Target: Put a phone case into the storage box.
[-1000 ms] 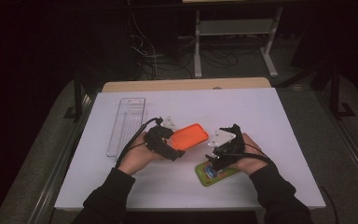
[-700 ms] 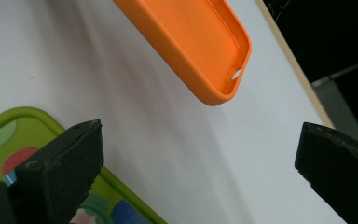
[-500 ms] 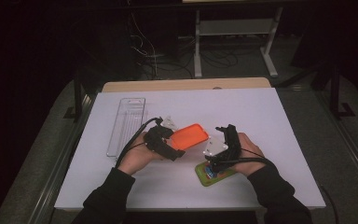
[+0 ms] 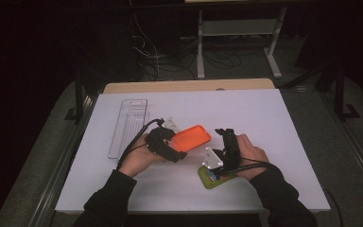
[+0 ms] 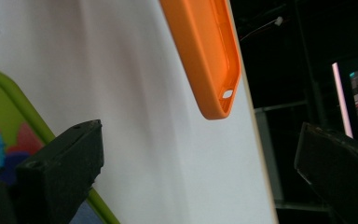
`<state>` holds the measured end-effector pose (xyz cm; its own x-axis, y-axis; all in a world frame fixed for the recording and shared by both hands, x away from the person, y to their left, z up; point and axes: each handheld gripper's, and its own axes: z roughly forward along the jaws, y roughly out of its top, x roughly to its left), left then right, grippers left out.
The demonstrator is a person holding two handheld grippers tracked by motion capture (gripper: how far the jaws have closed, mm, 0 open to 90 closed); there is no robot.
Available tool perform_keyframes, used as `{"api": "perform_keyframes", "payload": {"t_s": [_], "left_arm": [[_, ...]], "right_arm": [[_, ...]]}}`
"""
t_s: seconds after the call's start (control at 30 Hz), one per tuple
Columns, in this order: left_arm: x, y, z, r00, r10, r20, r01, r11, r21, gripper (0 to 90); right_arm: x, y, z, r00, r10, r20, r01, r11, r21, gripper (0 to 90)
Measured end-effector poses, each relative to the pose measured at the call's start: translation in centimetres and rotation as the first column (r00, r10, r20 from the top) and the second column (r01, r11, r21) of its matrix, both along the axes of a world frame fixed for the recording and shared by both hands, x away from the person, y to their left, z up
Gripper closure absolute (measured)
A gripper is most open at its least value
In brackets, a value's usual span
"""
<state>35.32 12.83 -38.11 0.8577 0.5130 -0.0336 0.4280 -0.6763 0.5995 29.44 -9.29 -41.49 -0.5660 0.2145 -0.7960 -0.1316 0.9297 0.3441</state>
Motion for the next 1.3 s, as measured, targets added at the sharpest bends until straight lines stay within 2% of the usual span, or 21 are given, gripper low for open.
{"api": "perform_keyframes", "payload": {"t_s": [0.1,0.2,0.23,0.27,0.4,0.43,0.57,0.67,0.87,0.9,0.93,1.0,1.13,1.3], "left_arm": [[0.1,0.1,0.0,1.0000,0.001,0.001,-0.001,1.0000,-0.004,15.7],[0.0,0.1,0.1,0.9999,0.011,-0.007,-0.011,0.9998,-0.015,15.6],[0.0,0.1,0.1,0.9999,0.012,-0.008,-0.012,0.9998,-0.017,15.7],[0.0,0.1,0.1,0.9999,0.012,-0.008,-0.012,0.9998,-0.017,15.6],[0.0,0.1,0.1,0.9999,0.010,-0.008,-0.010,0.9997,-0.021,15.7],[0.1,0.2,0.2,1.0000,-0.005,-0.002,0.005,1.0000,-0.006,15.7],[-0.1,-0.1,0.2,1.0000,-0.006,-0.004,0.006,1.0000,-0.007,15.7],[-0.1,-0.2,0.2,0.9999,-0.016,0.002,0.016,0.9998,-0.008,15.7],[0.0,-0.1,0.3,0.9999,-0.011,0.002,0.011,0.9999,-0.009,15.6],[0.0,-0.1,0.3,1.0000,-0.007,0.005,0.008,0.9999,-0.010,15.6],[0.1,-0.1,0.3,1.0000,-0.004,0.004,0.005,0.9999,-0.013,15.6],[0.1,0.0,0.3,1.0000,-0.003,0.003,0.003,0.9999,-0.012,15.7],[0.2,0.1,0.3,1.0000,-0.001,0.004,0.001,0.9999,-0.011,15.7],[0.2,0.1,0.2,1.0000,-0.002,-0.001,0.002,0.9999,-0.011,15.7]], "right_arm": [[-0.1,0.1,-0.2,0.9985,0.018,0.052,-0.016,0.9993,-0.035,0.4],[-0.3,0.3,-0.4,0.9968,0.021,0.077,-0.018,0.9991,-0.039,0.4],[-0.3,0.3,-0.4,0.9962,0.034,0.080,-0.028,0.9970,-0.072,0.4],[-0.4,0.3,-0.5,0.9949,0.036,0.094,-0.029,0.9969,-0.072,0.4],[-0.5,0.5,-0.5,0.9952,0.039,0.090,-0.033,0.9973,-0.065,0.4],[-0.6,0.5,-0.5,0.9948,0.042,0.093,-0.036,0.9974,-0.063,0.5],[-1.0,1.0,-0.7,0.9917,0.064,0.111,-0.056,0.9957,-0.073,4.3],[-1.2,1.4,-0.6,0.9888,0.071,0.131,-0.061,0.9950,-0.079,10.0],[-1.1,2.0,-0.3,0.9843,0.071,0.162,-0.065,0.9968,-0.046,18.1],[-1.0,2.1,-0.3,0.9832,0.077,0.165,-0.070,0.9963,-0.051,19.6],[-0.7,2.1,-0.2,0.9756,0.122,0.183,-0.104,0.9894,-0.102,21.7],[-0.7,2.4,-0.4,0.9750,0.121,0.186,-0.107,0.9907,-0.085,25.2],[-0.4,3.0,-0.9,0.9723,0.139,0.188,-0.120,0.9870,-0.107,32.3],[-0.2,3.3,-1.3,0.9620,0.144,0.232,-0.120,0.9864,-0.112,41.9]]}}
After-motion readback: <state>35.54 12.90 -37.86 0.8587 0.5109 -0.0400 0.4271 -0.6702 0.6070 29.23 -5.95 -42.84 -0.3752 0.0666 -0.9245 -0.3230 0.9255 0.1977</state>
